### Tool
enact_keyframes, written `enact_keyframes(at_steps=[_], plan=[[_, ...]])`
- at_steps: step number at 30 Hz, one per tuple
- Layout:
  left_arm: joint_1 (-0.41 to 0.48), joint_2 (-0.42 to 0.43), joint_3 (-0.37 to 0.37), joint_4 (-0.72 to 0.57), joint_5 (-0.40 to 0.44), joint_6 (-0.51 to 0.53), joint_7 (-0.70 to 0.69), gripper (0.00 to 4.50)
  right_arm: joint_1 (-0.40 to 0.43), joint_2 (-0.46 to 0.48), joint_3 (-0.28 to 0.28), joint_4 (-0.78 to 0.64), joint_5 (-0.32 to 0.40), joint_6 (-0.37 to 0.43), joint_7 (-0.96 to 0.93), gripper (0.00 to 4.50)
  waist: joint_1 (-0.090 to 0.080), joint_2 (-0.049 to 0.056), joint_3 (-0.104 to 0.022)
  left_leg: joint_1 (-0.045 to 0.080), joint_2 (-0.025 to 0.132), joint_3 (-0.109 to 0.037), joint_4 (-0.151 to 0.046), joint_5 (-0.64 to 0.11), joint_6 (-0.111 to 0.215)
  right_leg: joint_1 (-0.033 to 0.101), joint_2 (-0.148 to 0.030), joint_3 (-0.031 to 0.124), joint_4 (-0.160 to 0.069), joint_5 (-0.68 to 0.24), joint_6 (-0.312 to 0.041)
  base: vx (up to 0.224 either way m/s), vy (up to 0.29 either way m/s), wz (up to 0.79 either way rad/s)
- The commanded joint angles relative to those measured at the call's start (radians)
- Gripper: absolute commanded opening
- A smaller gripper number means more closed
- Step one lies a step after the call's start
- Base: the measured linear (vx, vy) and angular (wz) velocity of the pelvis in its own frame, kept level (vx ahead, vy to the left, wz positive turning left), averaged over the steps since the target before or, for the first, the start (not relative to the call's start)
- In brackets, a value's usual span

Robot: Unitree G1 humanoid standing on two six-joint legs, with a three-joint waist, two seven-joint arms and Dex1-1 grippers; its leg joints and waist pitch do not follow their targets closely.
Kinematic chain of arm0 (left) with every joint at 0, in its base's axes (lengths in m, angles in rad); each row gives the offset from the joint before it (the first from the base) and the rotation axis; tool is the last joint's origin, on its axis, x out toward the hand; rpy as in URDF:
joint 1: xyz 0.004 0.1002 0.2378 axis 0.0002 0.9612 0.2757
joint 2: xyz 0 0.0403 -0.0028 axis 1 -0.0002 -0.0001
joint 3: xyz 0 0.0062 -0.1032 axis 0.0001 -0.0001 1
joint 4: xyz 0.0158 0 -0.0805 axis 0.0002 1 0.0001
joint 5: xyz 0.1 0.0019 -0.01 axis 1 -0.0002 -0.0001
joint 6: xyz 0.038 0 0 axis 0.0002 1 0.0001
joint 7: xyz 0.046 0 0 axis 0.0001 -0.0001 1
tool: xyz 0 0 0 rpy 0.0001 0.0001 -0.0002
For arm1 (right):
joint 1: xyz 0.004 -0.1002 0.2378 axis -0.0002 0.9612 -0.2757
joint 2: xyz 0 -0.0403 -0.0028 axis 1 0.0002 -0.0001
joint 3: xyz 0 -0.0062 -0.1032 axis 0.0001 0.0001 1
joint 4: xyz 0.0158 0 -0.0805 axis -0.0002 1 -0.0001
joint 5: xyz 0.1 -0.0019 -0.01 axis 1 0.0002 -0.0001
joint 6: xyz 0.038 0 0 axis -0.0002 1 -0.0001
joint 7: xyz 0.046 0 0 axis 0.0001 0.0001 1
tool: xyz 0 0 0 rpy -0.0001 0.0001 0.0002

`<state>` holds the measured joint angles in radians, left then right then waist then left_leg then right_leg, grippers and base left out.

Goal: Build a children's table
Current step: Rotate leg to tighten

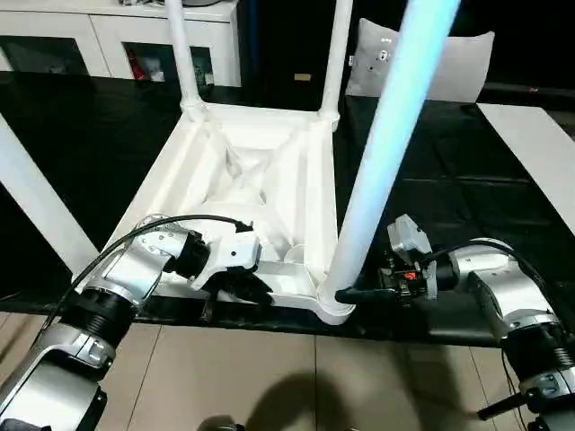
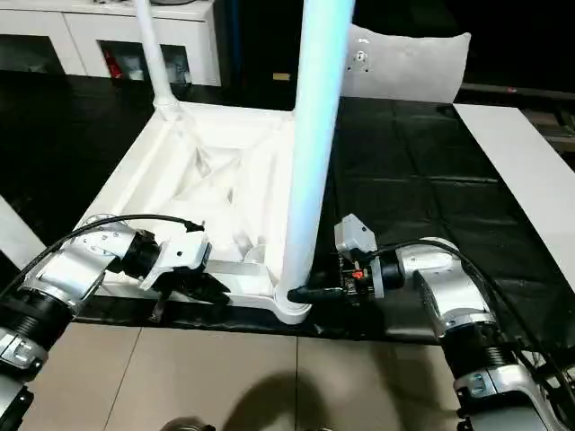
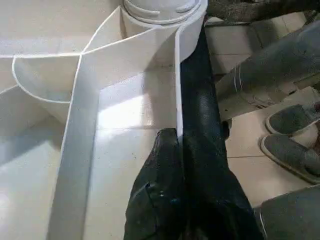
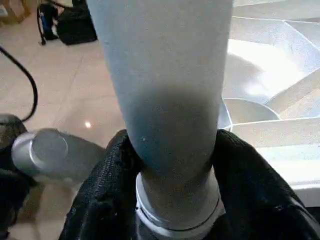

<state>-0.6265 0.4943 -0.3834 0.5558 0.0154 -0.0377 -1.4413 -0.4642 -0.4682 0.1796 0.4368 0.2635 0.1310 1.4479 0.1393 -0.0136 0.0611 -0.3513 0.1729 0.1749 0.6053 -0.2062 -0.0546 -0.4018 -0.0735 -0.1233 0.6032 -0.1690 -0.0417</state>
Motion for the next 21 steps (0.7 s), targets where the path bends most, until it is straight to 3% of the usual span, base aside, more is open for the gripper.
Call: enact_keyframes(at_steps=[1, 4, 5, 8, 11, 12, 13, 15, 19, 21], plan=[[-0.023, -0.017, 0.019, 0.003, -0.003, 0.027, 0.029, 0.0, 0.016, 0.019, -0.013, -0.064, 0.058, 0.08, -0.002, 1.92, -0.004, 0.007, -0.077, 0.004, 0.071, -0.02, -0.066, -0.113, 0.064, 0.062, -0.096, 0.071, -0.073, -0.263, -0.174, 0.0, 0.0, 0.0], [-0.01, -0.032, 0.044, -0.023, -0.016, 0.082, 0.09, 0.0, 0.061, 0.046, -0.026, -0.144, 0.084, 0.182, -0.095, 1.9, 0.0, 0.006, -0.075, 0.007, 0.073, -0.022, -0.069, -0.117, 0.057, 0.061, -0.096, 0.072, -0.076, -0.278, -0.163, 0.0, 0.0, 0.0], [0.002, -0.042, 0.058, -0.052, -0.026, 0.118, 0.122, 0.0, 0.085, 0.065, -0.027, -0.185, 0.076, 0.218, -0.165, 1.9, -0.001, 0.01, -0.074, 0.005, 0.073, -0.024, -0.071, -0.121, 0.044, 0.063, -0.097, 0.072, -0.075, -0.291, -0.157, 0.0, 0.0, 0.0], [0.015, -0.055, 0.07, -0.086, -0.03, 0.157, 0.162, 0.0, 0.108, 0.096, -0.031, -0.218, 0.044, 0.234, -0.263, 1.9, -0.008, 0.007, -0.069, 0.007, 0.066, -0.024, -0.074, -0.166, 0.017, 0.06, -0.1, 0.07, -0.09, -0.394, -0.122, 0.0, 0.0, 0.0], [0.042, -0.115, 0.084, -0.163, -0.019, 0.246, 0.272, 0.0, 0.126, 0.207, -0.073, -0.258, -0.01, 0.333, -0.525, 1.9, -0.032, 0.005, -0.063, 0.007, 0.06, -0.029, -0.079, -0.195, -0.008, 0.057, -0.096, 0.062, -0.109, -0.506, -0.074, 0.0, 0.0, 0.0], [0.043, -0.132, 0.087, -0.172, -0.015, 0.263, 0.297, 0.0, 0.126, 0.232, -0.08, -0.267, -0.025, 0.352, -0.575, 1.9, -0.037, 0.012, -0.063, 0.007, 0.056, -0.031, -0.076, -0.204, -0.013, 0.058, -0.098, 0.058, -0.11, -0.527, -0.068, 0.0, 0.0, 0.0], [0.037, -0.163, 0.092, -0.176, -0.007, 0.283, 0.339, 0.0, 0.122, 0.27, -0.083, -0.28, -0.05, 0.379, -0.647, 1.9, -0.053, 0.006, -0.065, 0.004, 0.05, -0.031, -0.074, -0.199, -0.009, 0.062, -0.096, 0.053, -0.12, -0.552, -0.041, 0.0, 0.0, 0.0], [0.026, -0.184, 0.093, -0.168, 0.0, 0.289, 0.369, 0.0, 0.116, 0.298, -0.089, -0.286, -0.064, 0.396, -0.704, 1.9, -0.06, 0.01, -0.066, 0.001, 0.051, -0.031, -0.075, -0.186, -0.003, 0.062, -0.094, 0.054, -0.119, -0.529, -0.041, 0.0, 0.0, 0.0], [-0.016, -0.274, 0.085, -0.131, 0.04, 0.298, 0.507, 0.0, 0.045, 0.439, -0.144, -0.237, -0.115, 0.439, -0.999, 1.9, -0.079, 0.019, -0.071, 0.004, 0.051, -0.033, -0.074, -0.182, -0.002, 0.058, -0.092, 0.056, -0.112, -0.454, -0.074, 0.0, 0.0, 0.0], [-0.02, -0.29, 0.088, -0.131, 0.051, 0.299, 0.539, 0.0, 0.028, 0.481, -0.164, -0.22, -0.122, 0.437, -1.061, 1.9, -0.083, 0.018, -0.072, 0.002, 0.054, -0.032, -0.075, -0.166, 0.004, 0.058, -0.092, 0.062, -0.106, -0.397, -0.09, 0.0, 0.0, 0.0]])
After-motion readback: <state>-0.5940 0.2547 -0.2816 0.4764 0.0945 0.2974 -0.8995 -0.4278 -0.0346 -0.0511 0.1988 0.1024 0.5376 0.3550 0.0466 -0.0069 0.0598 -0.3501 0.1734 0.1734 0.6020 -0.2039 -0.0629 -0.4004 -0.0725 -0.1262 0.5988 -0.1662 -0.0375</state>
